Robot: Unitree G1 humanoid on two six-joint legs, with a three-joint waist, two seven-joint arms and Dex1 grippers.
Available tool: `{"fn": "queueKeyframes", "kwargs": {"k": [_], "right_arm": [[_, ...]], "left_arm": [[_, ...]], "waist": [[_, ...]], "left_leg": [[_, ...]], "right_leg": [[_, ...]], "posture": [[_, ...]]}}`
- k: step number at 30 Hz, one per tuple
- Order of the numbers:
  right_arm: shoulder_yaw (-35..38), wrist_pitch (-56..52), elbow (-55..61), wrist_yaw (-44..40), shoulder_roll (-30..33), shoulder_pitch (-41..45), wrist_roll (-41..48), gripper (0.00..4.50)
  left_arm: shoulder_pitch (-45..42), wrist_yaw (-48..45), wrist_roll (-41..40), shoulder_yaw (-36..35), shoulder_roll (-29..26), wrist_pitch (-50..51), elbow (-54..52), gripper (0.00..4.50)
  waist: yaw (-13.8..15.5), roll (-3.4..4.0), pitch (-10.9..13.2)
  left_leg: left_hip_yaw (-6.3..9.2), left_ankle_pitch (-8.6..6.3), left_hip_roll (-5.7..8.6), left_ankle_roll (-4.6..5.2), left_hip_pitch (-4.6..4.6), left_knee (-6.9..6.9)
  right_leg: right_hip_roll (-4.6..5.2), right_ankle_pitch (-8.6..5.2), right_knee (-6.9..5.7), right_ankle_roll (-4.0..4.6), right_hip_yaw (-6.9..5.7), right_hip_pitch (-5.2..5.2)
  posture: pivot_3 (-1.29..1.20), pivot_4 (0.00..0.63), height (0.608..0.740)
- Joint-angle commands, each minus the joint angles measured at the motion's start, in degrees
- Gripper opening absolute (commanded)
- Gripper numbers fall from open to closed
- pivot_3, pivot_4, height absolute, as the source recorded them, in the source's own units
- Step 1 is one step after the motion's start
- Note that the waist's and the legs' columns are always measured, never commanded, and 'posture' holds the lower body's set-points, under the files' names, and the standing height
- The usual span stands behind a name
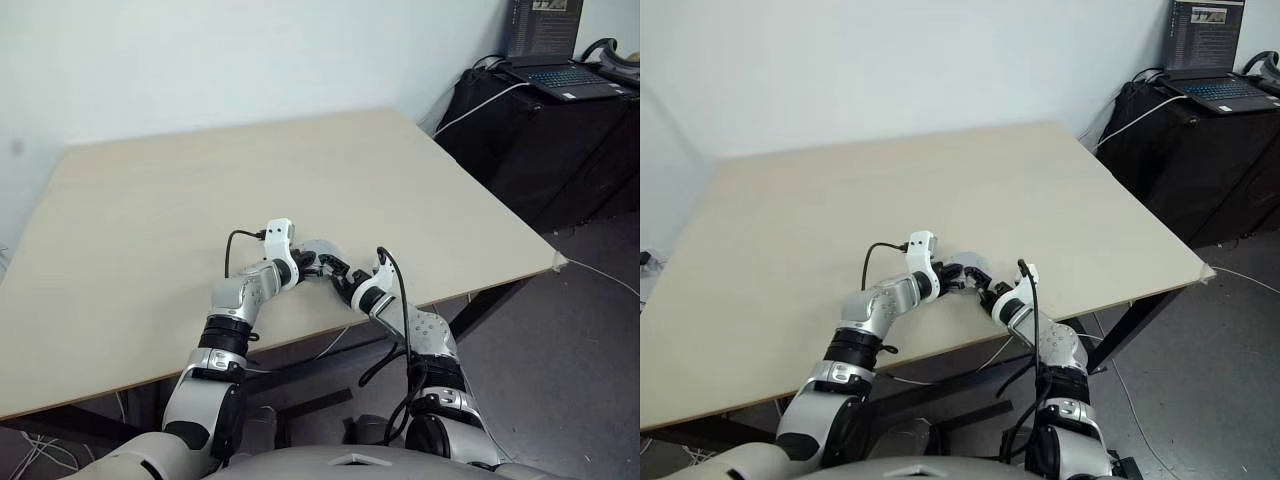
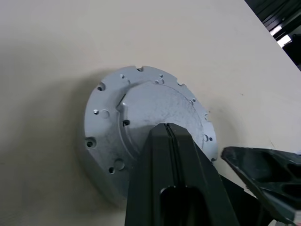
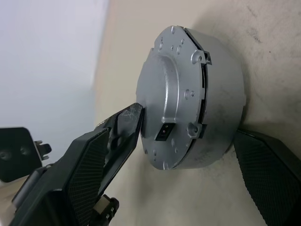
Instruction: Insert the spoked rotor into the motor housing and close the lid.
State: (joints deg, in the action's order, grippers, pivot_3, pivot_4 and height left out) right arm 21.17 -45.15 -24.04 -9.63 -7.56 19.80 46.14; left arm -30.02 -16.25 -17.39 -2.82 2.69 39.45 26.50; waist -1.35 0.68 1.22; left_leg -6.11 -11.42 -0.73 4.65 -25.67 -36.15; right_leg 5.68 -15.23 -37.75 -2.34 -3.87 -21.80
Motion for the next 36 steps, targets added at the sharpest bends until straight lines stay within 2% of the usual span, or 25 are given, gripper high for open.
{"fn": "queueKeyframes", "kwargs": {"k": [1,14,22,25,30,34,36], "right_arm": [[1.1,0.5,-0.6,2.7,-1.6,1.1,0.3,4.42],[4.1,4.2,-3.9,7.8,-1.8,3.6,3.1,4.42],[1.9,2.7,-7.1,2.7,-0.8,4.7,2.0,4.42],[0.9,1.0,-6.0,0.4,-0.7,4.3,1.9,3.85],[0.9,0.1,-5.6,-0.5,-0.5,3.8,1.3,2.22],[1.1,-0.1,-5.4,-0.6,-0.5,3.6,1.0,1.28],[1.1,-0.4,-5.2,-0.8,-0.5,3.4,1.0,1.22]], "left_arm": [[-1.0,0.4,0.4,0.1,-0.2,0.3,-0.2,0.00],[-0.6,0.6,0.3,-0.2,-0.4,0.3,-0.4,0.00],[-0.5,0.6,0.2,-0.2,-0.6,0.3,-0.4,0.00],[-0.4,0.6,0.2,-0.1,-0.7,0.3,-0.5,0.00],[-0.4,0.6,0.2,-0.1,-0.7,0.2,-0.3,0.00],[-0.4,0.4,0.3,0.0,-0.6,0.1,-0.3,0.00],[-0.4,0.4,0.3,0.0,-0.6,0.0,-0.3,0.00]], "waist": [[0.0,0.00,0.0],[-0.1,0.00,0.0],[-0.4,0.00,0.0],[-0.4,0.00,0.0],[-0.6,0.01,0.0],[-0.8,0.03,-0.1],[-0.8,0.00,-0.1]], "left_leg": [[0.00,0.00,0.00,0.00,0.00,0.00],[0.00,0.04,0.00,-0.07,0.00,0.07],[0.00,0.04,0.00,-0.07,0.00,0.18],[0.00,0.04,0.00,-0.08,0.00,0.19],[0.00,0.07,-0.01,-0.11,-0.06,0.25],[0.05,0.07,-0.01,-0.11,-0.08,0.33],[0.06,0.07,-0.01,-0.09,0.01,0.36]], "right_leg": [[0.00,0.01,0.00,0.00,0.00,0.00],[0.00,0.06,0.02,0.00,0.01,-0.03],[-0.02,0.48,0.21,-0.07,-0.05,-0.10],[-0.03,0.49,0.24,-0.07,-0.05,-0.13],[-0.16,0.45,0.52,0.02,0.08,-0.16],[-0.33,0.48,0.81,-0.02,0.29,-0.19],[-0.41,0.47,0.84,-0.02,0.41,-0.14]], "posture": [[0.00,0.000,0.740],[0.00,0.000,0.740],[0.00,0.000,0.740],[0.00,0.000,0.740],[0.00,0.000,0.740],[0.00,0.000,0.740],[0.00,0.000,0.740]]}}
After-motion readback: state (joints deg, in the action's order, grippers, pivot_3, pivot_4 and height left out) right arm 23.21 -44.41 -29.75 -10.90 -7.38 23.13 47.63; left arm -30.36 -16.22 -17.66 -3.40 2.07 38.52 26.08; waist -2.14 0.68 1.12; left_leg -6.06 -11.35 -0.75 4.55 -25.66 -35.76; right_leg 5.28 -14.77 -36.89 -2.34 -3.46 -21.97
